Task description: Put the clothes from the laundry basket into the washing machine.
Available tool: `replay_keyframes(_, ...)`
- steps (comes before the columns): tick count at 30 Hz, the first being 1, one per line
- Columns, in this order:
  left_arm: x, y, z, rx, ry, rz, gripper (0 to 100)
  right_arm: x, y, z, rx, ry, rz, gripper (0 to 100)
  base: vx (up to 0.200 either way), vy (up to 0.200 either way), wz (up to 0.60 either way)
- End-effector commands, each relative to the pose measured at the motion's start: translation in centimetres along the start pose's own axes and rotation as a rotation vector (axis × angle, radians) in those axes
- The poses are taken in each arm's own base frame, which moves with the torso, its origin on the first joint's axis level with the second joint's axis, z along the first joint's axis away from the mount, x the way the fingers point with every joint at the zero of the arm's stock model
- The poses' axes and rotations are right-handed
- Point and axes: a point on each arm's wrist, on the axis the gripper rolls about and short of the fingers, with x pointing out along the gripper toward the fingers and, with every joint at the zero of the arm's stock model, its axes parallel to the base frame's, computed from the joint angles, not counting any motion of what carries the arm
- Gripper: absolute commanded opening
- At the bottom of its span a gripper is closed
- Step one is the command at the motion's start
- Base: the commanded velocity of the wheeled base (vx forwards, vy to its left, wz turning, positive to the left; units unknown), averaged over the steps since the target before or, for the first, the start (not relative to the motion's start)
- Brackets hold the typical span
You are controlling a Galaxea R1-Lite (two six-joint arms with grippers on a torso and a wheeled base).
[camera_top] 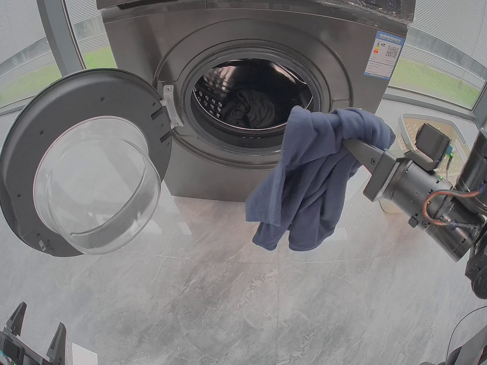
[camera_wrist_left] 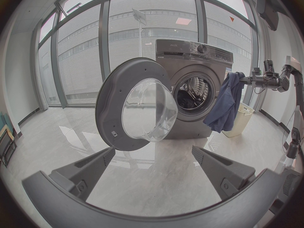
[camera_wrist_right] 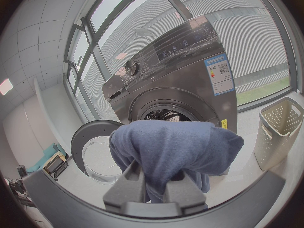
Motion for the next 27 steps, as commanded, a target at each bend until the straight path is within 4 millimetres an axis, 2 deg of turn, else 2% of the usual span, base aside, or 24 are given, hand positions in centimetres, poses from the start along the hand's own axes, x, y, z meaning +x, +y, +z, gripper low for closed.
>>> replay_keyframes(1, 0.0, 0.0, -0.4, 0.015, -0.011, -0.007, 100, 2.4, 0.3, -1.6, -0.005, 0.041, -0.005, 0, 0.000, 0.000, 0.00)
replay_keyframes(2, -0.1, 0.0, 0.4, 0.008, -0.046, -0.011, 100, 2.7, 0.5, -1.9, -0.006, 0.048, 0.000, 0, 0.000, 0.000, 0.00)
replay_keyframes(5, -0.8, -0.1, 4.5, 0.021, -0.173, -0.031, 100, 3.5, 0.6, -2.5, -0.003, 0.047, 0.002, 0, 0.000, 0.000, 0.00)
replay_keyframes(6, -0.8, -0.1, 4.7, 0.023, -0.174, -0.036, 100, 3.6, 0.6, -2.6, -0.003, 0.045, 0.002, 0, 0.000, 0.000, 0.00)
replay_keyframes(7, -0.6, -0.2, 5.9, 0.029, -0.170, -0.091, 100, 4.1, 0.6, -3.0, -0.003, 0.038, 0.002, 0, 0.000, 0.000, 0.00)
replay_keyframes(9, 0.3, -0.3, 6.3, 0.026, -0.107, -0.190, 100, 4.8, 0.7, -3.2, 0.001, 0.017, -0.003, 0, 0.000, 0.000, 0.00)
replay_keyframes(15, 5.3, -0.8, 6.8, -0.021, 0.170, -0.439, 100, 6.2, 1.0, -2.8, 0.010, -0.032, -0.001, 0, 0.000, 0.000, 0.00)
replay_keyframes(22, 12.6, -1.9, 7.8, 0.006, 0.206, -0.576, 100, 7.6, 1.4, -2.8, 0.014, -0.055, 0.006, 0, 0.000, 0.000, 0.00)
replay_keyframes(27, 16.3, -3.6, 7.3, 0.024, 0.215, -0.600, 100, 7.5, 1.4, -3.0, 0.013, -0.049, 0.007, 0, 0.000, 0.000, 0.00)
